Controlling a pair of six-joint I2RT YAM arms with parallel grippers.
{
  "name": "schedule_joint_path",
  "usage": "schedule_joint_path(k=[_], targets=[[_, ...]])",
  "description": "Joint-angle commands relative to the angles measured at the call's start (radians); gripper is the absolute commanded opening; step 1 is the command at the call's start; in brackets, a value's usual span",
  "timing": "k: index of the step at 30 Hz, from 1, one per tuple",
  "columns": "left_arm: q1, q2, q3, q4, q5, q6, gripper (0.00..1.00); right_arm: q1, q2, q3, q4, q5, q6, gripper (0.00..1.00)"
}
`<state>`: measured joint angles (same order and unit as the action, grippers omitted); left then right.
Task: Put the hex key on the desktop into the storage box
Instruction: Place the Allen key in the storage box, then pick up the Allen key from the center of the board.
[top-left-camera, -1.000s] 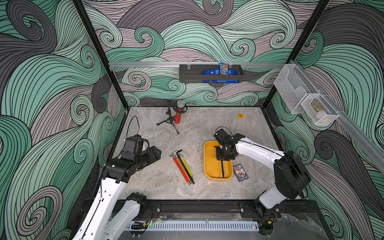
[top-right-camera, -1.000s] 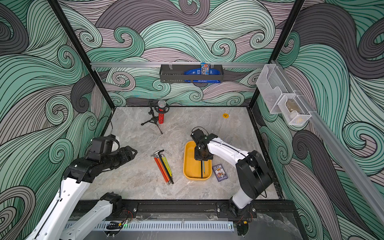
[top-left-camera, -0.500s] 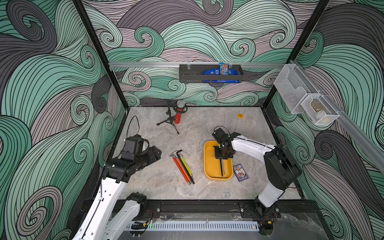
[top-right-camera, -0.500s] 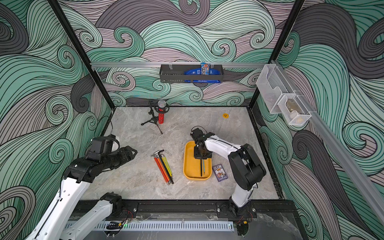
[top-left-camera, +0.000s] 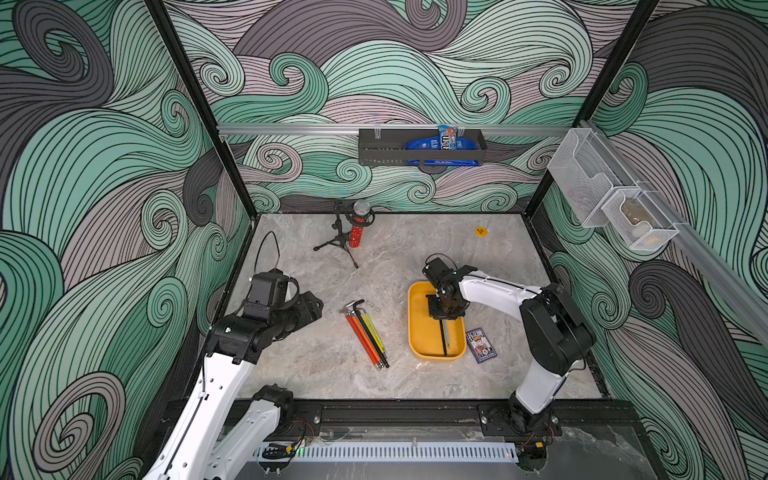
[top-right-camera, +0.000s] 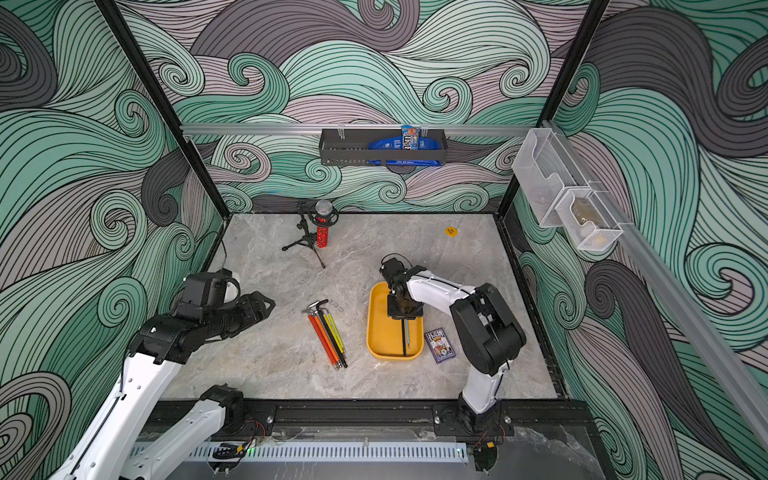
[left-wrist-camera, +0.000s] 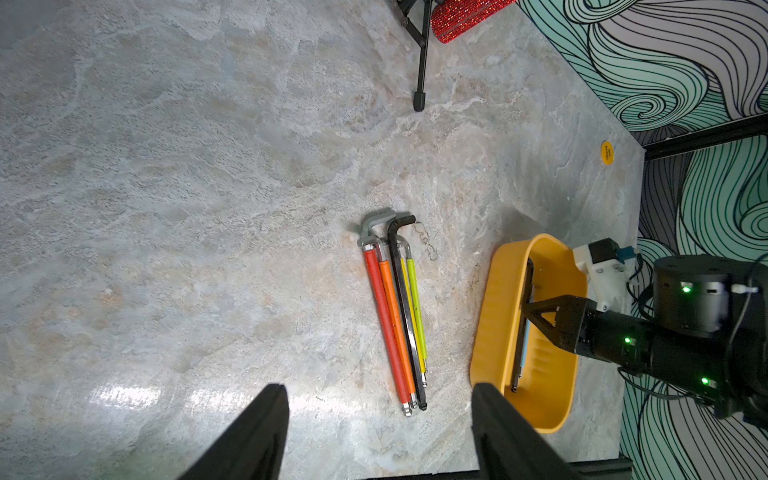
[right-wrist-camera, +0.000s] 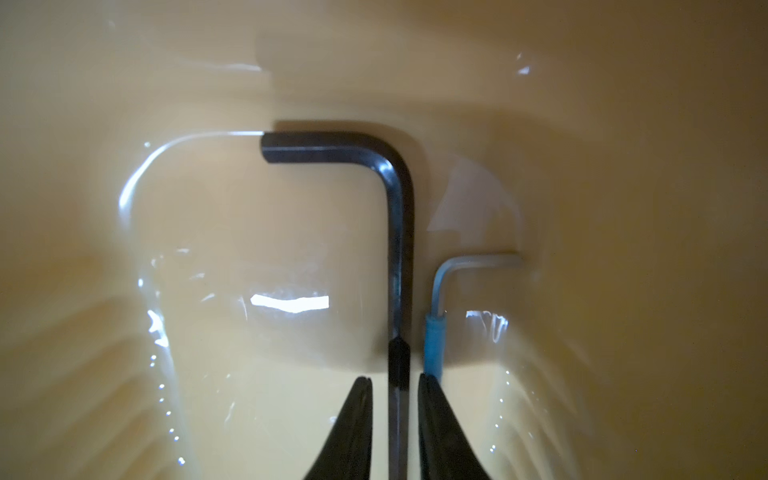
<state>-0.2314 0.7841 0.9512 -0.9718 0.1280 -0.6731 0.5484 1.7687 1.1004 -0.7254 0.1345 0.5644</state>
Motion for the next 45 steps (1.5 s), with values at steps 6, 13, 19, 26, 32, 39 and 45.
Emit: schedule_joint_path(k=[6,13,19,26,32,39,45], targets=[[-0.003,-0.008,0.017,-0.006,0.0,0.001,0.73,0.025,-0.117,0.051,-0.003,-0.001,0.004,0.33],[-0.003,-0.035,0.017,-0.037,-0.027,0.006,0.73,0.217,-0.11,0.191,-0.005,-0.014,-0.054,0.32],[-0.003,-0.051,0.03,-0.064,-0.049,0.013,0.73,0.347,0.02,0.295,-0.018,-0.054,-0.085,0.27],[-0.003,-0.082,0.015,-0.067,-0.062,0.009,0.73,0.435,0.201,0.421,-0.037,-0.096,-0.092,0.23],[-0.003,-0.084,0.024,-0.076,-0.064,0.012,0.73,0.448,0.274,0.467,-0.05,-0.072,-0.077,0.23],[-0.003,-0.088,0.027,-0.082,-0.062,0.017,0.73,0.446,0.325,0.494,-0.05,-0.046,-0.084,0.22],[-0.003,-0.086,0.027,-0.081,-0.059,0.018,0.73,0.43,0.36,0.51,-0.05,-0.016,-0.086,0.21]])
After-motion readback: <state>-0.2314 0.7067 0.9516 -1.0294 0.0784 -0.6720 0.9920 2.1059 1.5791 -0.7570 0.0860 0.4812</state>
